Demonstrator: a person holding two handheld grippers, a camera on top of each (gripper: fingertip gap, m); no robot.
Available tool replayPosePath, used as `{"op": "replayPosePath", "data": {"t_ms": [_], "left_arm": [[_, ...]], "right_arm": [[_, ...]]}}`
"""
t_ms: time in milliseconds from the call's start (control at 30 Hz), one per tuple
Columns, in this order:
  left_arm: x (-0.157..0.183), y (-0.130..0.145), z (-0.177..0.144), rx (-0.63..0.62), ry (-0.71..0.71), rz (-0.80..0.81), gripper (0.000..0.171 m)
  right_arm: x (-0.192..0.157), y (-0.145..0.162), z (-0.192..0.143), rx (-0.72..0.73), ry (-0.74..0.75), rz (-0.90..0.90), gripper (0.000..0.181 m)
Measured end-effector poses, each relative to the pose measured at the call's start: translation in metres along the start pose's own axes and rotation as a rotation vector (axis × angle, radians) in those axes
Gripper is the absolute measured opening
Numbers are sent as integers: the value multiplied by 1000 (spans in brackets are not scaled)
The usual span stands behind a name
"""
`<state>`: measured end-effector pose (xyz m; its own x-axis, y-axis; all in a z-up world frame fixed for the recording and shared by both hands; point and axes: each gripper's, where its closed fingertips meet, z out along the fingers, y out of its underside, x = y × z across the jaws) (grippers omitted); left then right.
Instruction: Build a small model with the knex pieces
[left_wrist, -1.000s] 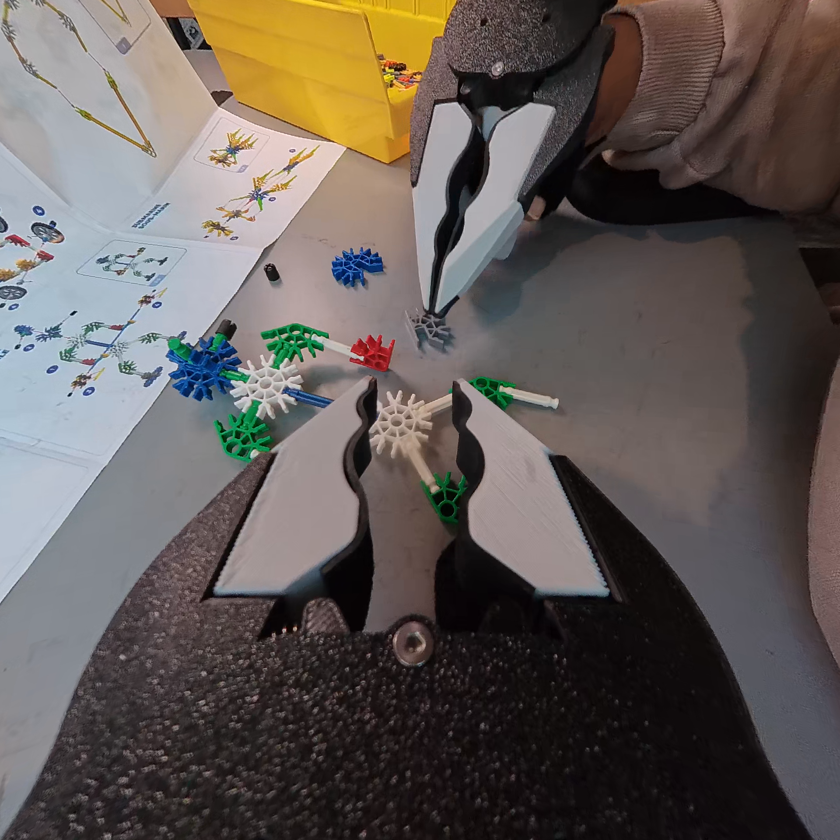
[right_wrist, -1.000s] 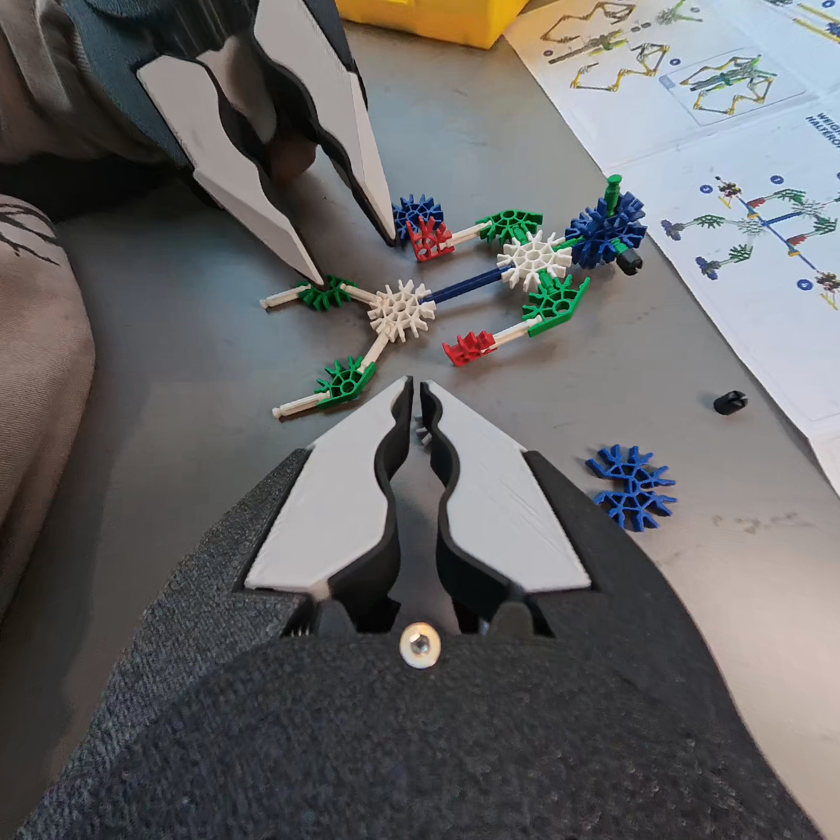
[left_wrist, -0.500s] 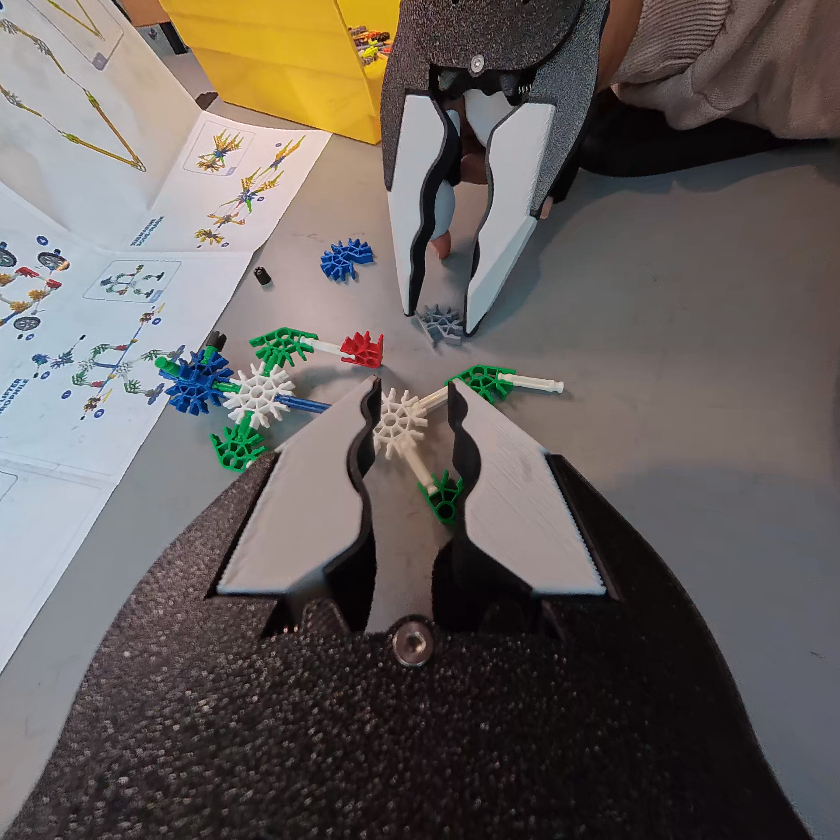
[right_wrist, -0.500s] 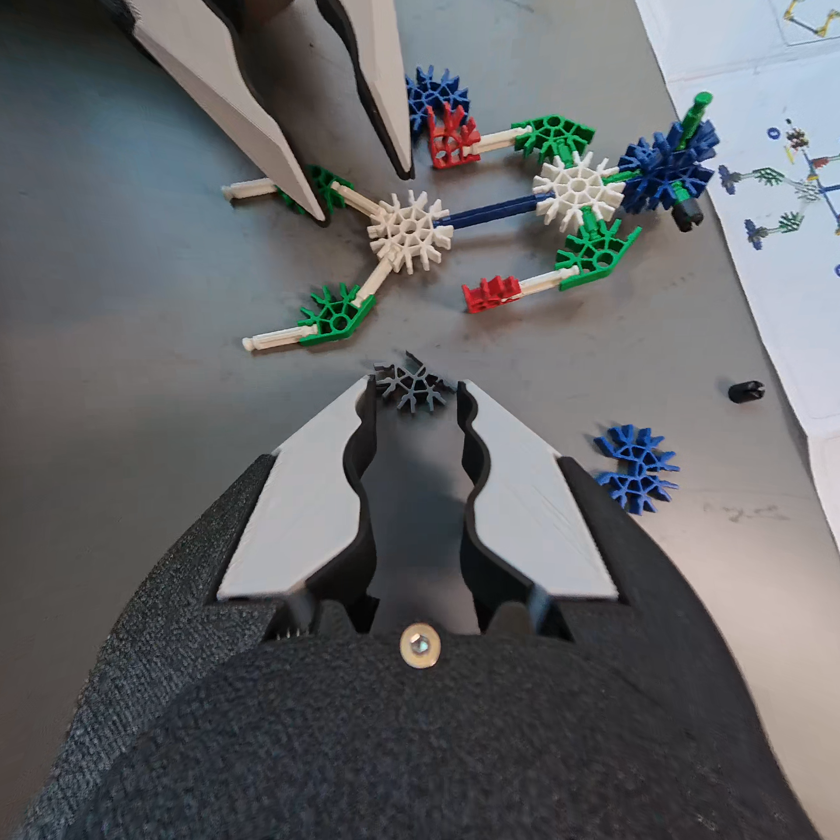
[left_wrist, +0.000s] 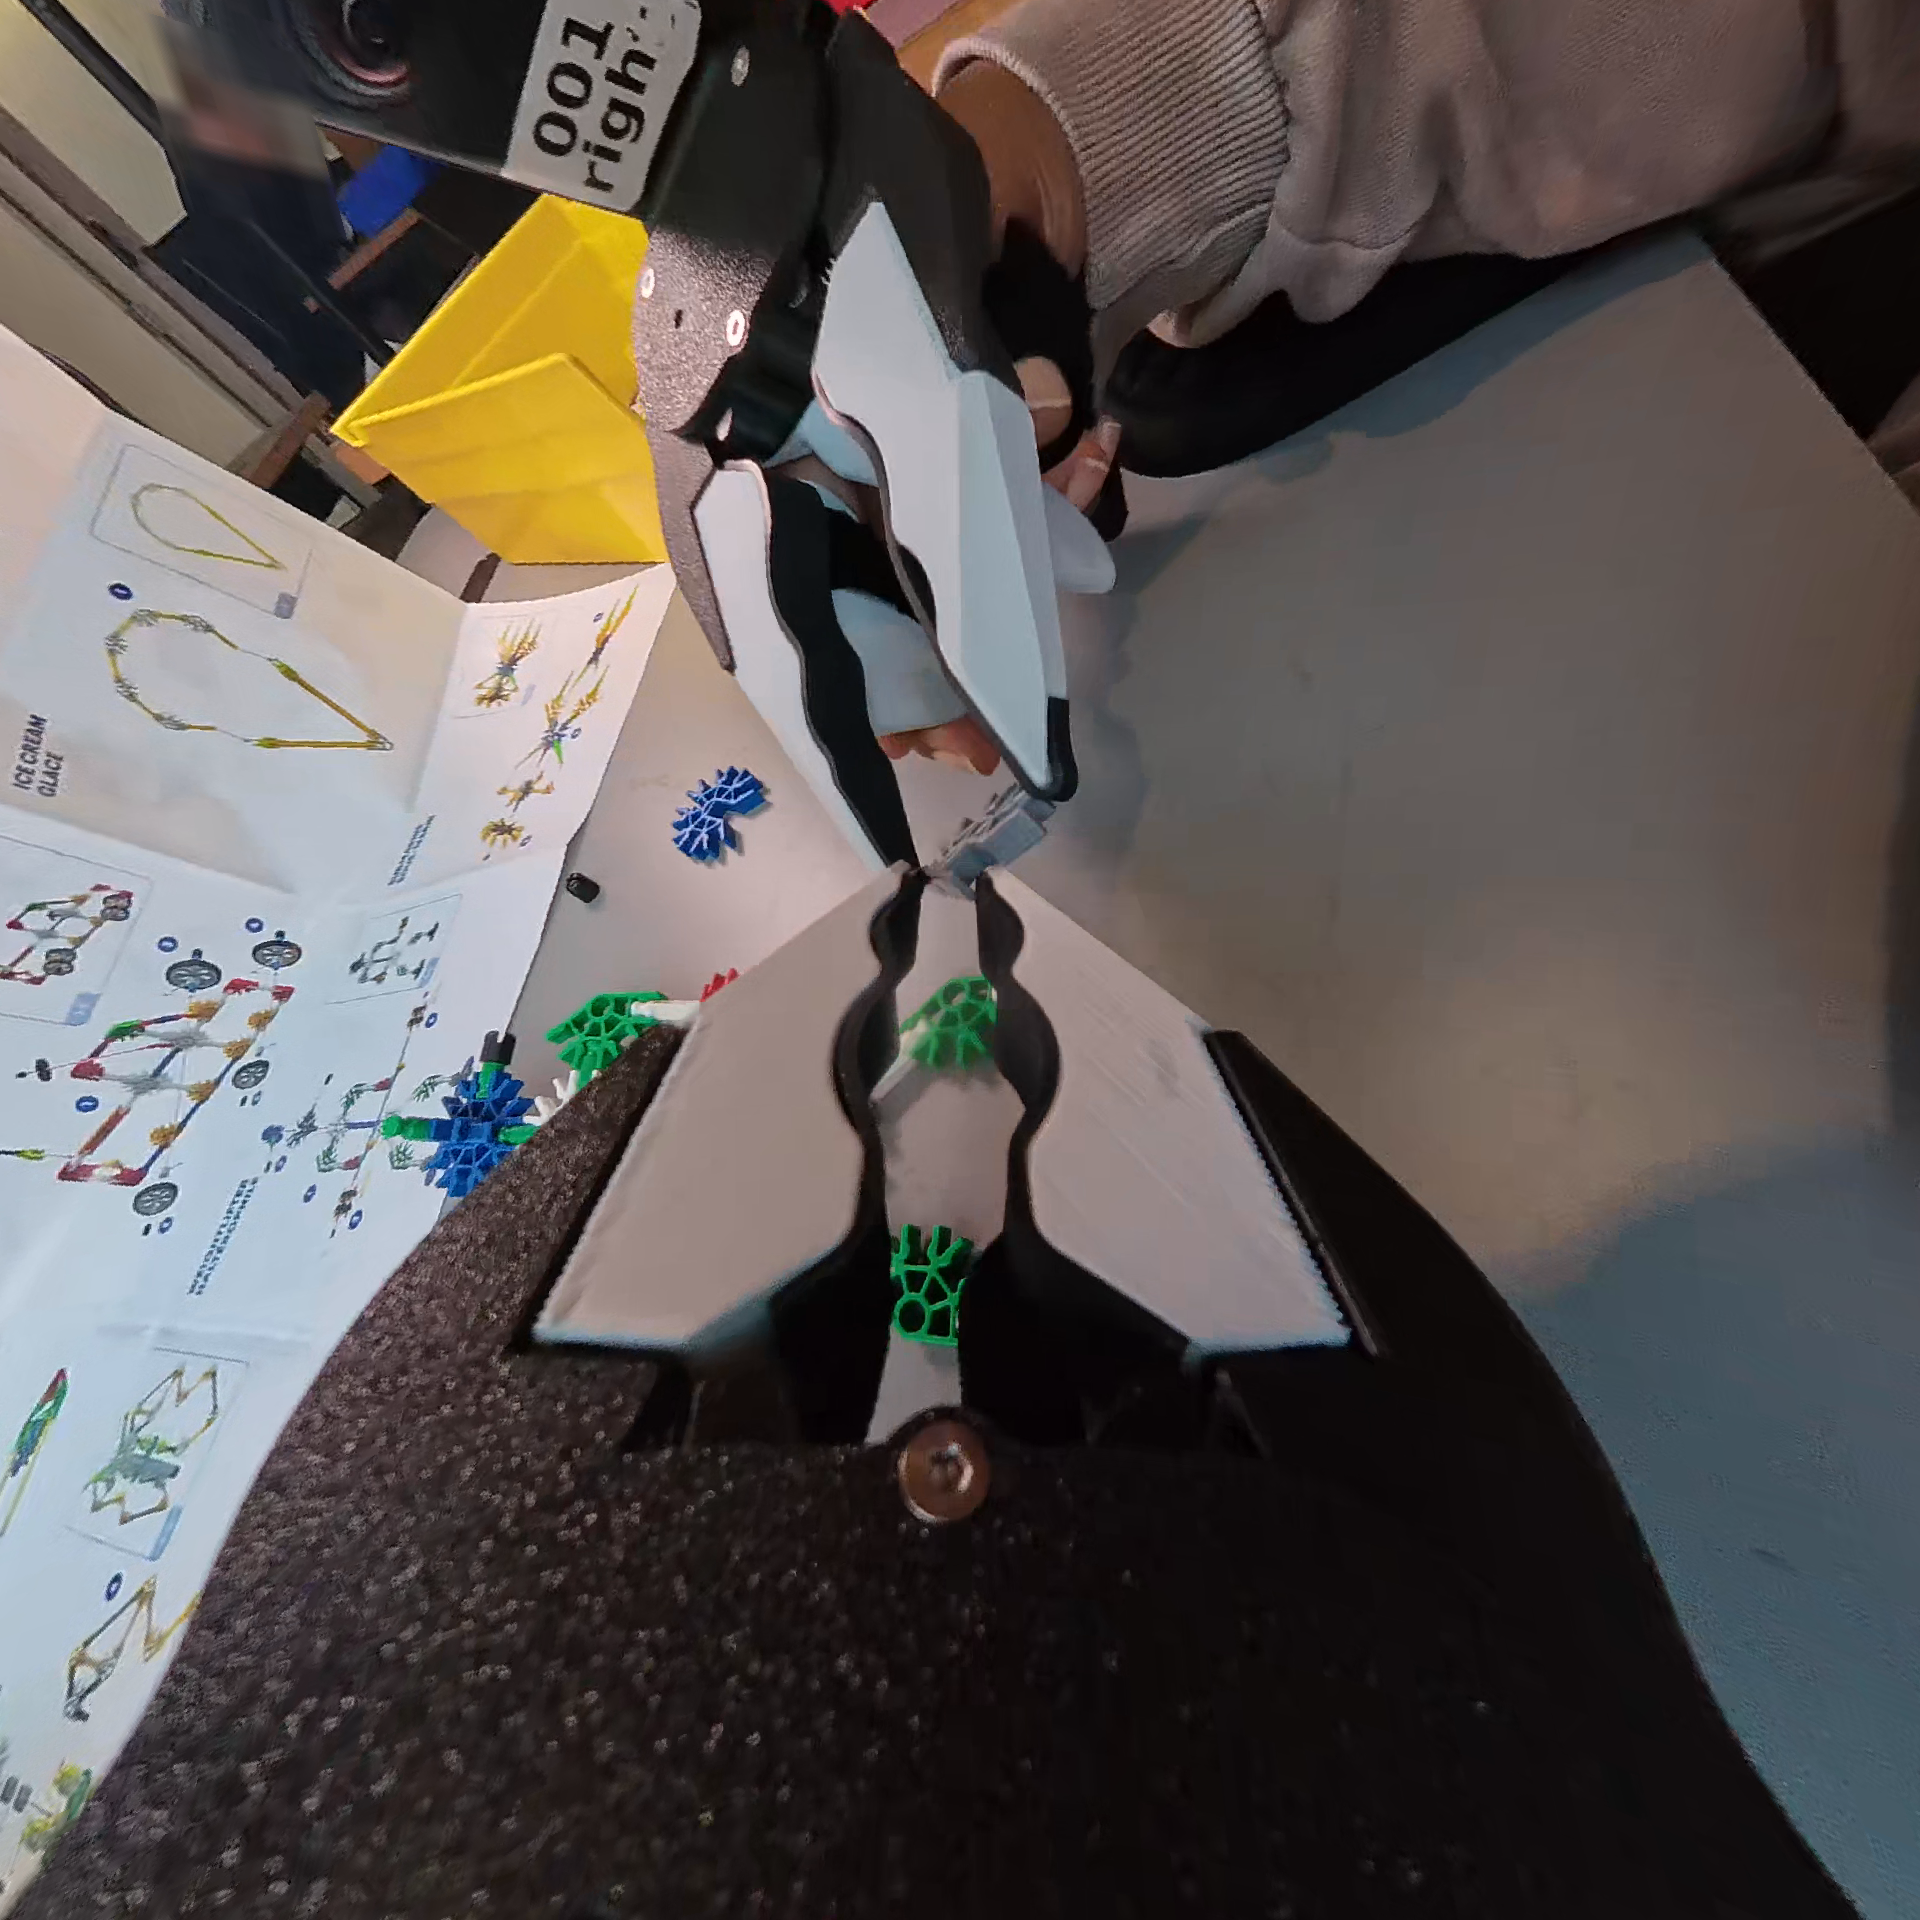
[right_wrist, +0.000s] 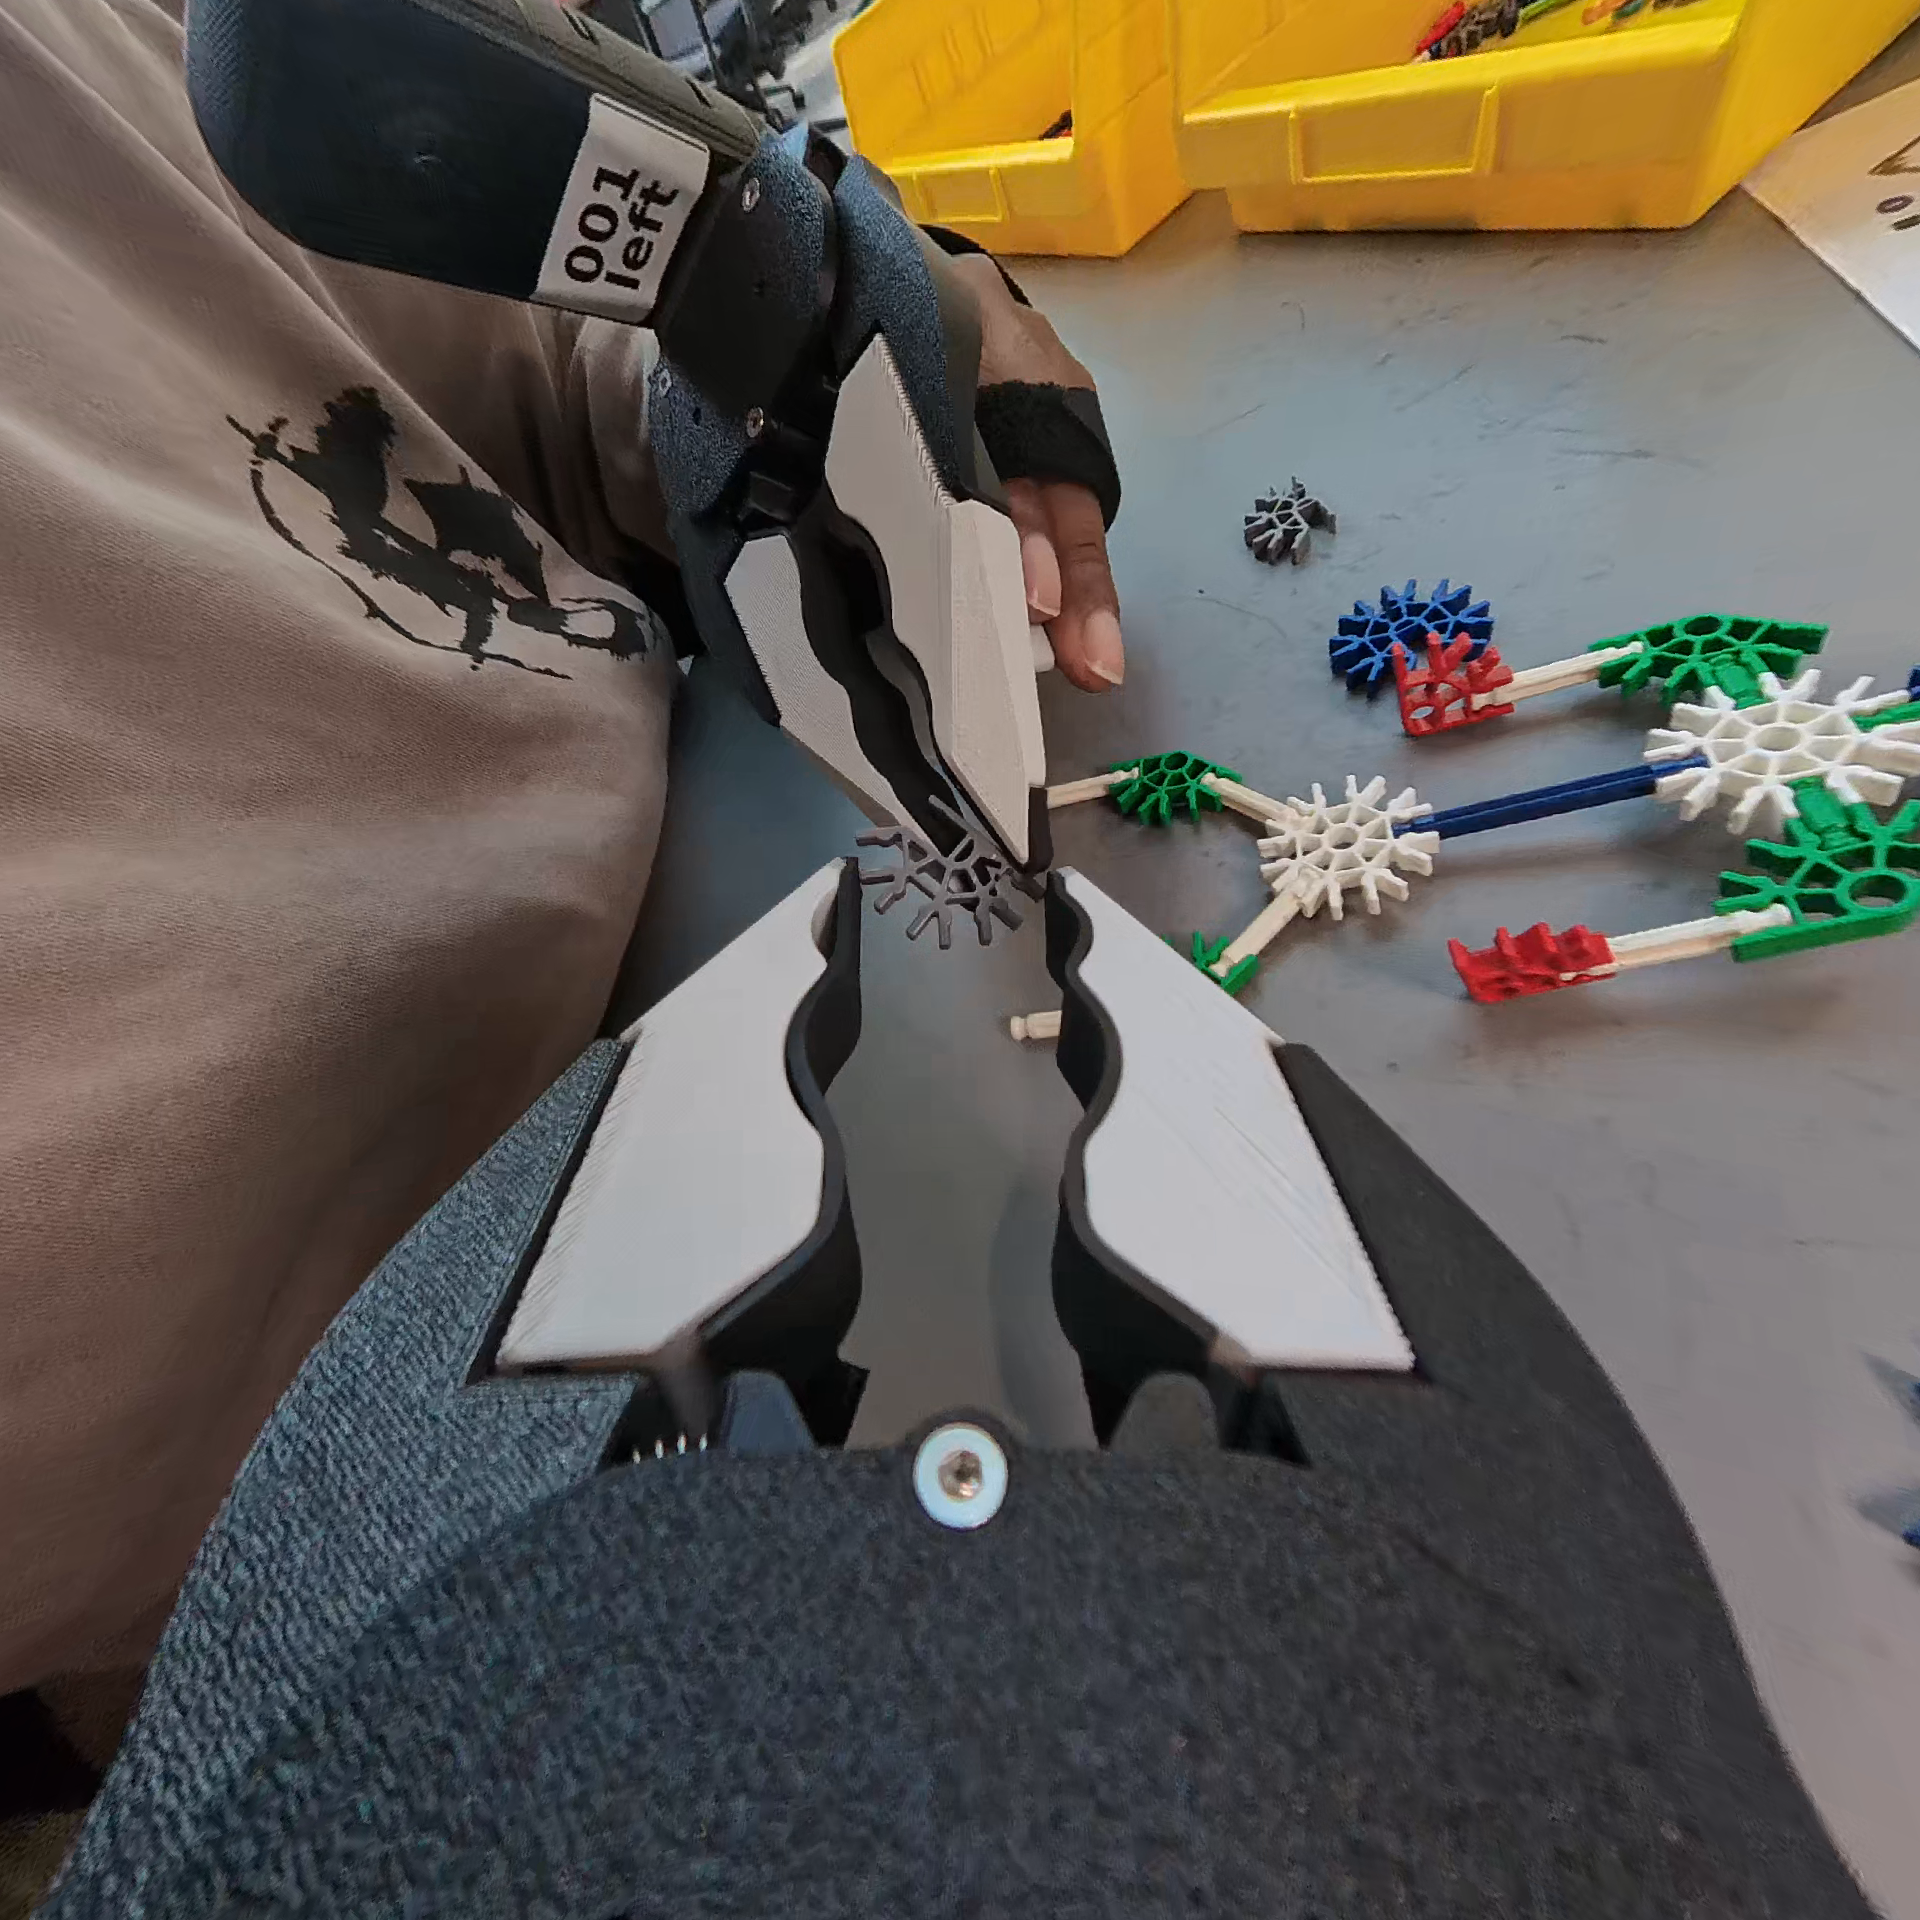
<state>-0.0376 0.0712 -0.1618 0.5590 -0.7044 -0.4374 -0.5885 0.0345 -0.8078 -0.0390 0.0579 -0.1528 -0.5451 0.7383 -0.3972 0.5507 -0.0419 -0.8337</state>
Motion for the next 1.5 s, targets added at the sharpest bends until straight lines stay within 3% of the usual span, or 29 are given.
{"op": "replayPosePath", "data": {"t_ms": [200, 333, 433, 567, 833, 1300, 1500], "left_arm": [[-19, 1, -3, 3, -52, -140, 5], [-25, -7, -7, 92, 42, -449, 5], [-26, -20, -10, 201, 156, -710, 5], [-26, -29, -14, 289, 260, -896, 4], [-23, -30, -15, 302, 340, -969, 5], [-28, -12, -13, 243, 361, -1055, 4], [-32, -10, -18, 230, 354, -993, 22]], "right_arm": [[11, -17, -10, 104, 79, -26, 35], [13, -24, -18, 132, 144, -128, 33], [8, -28, -15, 148, 146, -184, 20], [5, -30, -15, 173, 120, -176, 10], [3, -30, -15, 209, 38, -76, 5], [19, -24, -18, 217, 12, 149, 4], [15, -6, -8, 131, -49, 248, 4]]}}
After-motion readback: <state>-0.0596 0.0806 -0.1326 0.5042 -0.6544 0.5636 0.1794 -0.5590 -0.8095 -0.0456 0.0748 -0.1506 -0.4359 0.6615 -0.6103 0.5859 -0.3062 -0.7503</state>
